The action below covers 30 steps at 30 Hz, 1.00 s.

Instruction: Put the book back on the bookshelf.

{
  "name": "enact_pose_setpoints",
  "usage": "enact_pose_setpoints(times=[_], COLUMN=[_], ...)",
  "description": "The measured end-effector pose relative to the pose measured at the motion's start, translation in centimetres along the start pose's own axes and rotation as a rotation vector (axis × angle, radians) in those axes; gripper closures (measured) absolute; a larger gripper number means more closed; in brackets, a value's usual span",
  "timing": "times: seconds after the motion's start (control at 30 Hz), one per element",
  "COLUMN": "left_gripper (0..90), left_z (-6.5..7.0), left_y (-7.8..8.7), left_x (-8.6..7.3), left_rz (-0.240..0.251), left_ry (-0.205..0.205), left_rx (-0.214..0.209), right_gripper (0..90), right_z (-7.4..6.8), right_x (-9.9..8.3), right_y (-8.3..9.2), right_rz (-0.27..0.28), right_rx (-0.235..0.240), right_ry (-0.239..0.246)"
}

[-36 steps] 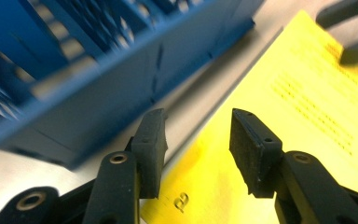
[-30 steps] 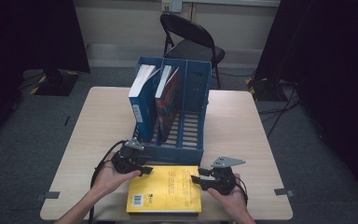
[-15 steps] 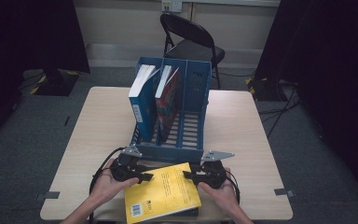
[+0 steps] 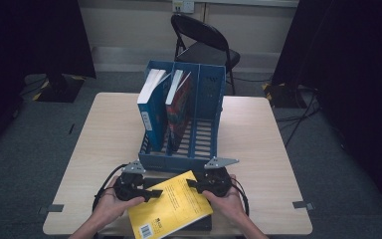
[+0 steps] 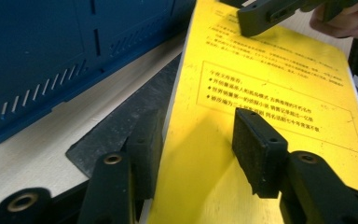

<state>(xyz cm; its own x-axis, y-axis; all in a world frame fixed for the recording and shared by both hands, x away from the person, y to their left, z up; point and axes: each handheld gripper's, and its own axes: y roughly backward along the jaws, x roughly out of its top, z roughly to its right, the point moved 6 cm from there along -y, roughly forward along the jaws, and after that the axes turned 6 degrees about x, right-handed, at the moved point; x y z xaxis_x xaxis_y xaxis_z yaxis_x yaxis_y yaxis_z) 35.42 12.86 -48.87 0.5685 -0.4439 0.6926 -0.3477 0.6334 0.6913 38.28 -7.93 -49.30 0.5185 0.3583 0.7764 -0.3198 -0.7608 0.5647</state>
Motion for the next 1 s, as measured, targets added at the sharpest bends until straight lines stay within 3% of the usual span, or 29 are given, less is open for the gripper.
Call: enact_pose_setpoints(times=[0.17, 0.37, 0.53, 0.73, 0.87, 1.0], left_gripper=[55.1, 56.4, 56.4, 58.6, 58.6, 58.7], left_z=[0.1, -0.1, -0.1, 0.0, -0.1, 0.0], left_y=[-0.1, -0.1, -0.1, -0.3, -0.5, -0.5], left_x=[0.4, 0.2, 0.3, 0.6, 0.7, 0.6], left_rz=[-0.018, 0.002, -0.003, -0.005, 0.004, 0.010], left_ry=[-0.005, 0.003, 0.017, 0.018, 0.028, 0.024], left_rx=[0.014, 0.000, 0.003, 0.018, -0.003, 0.010], right_gripper=[52.2, 43.7, 40.5, 40.6, 40.6, 39.8], right_z=[-0.3, -1.7, -2.5, -3.1, -3.4, -3.6], right_x=[-0.4, -2.1, -3.5, -5.4, -5.9, -6.0], right_y=[0.3, 2.4, 3.8, 6.0, 6.5, 6.5], right_rz=[0.009, -0.034, -0.039, -0.035, -0.028, -0.024], right_rx=[0.018, 0.014, 0.009, -0.012, -0.015, 0.004], right_ry=[-0.006, 0.031, 0.031, 0.026, 0.028, 0.031])
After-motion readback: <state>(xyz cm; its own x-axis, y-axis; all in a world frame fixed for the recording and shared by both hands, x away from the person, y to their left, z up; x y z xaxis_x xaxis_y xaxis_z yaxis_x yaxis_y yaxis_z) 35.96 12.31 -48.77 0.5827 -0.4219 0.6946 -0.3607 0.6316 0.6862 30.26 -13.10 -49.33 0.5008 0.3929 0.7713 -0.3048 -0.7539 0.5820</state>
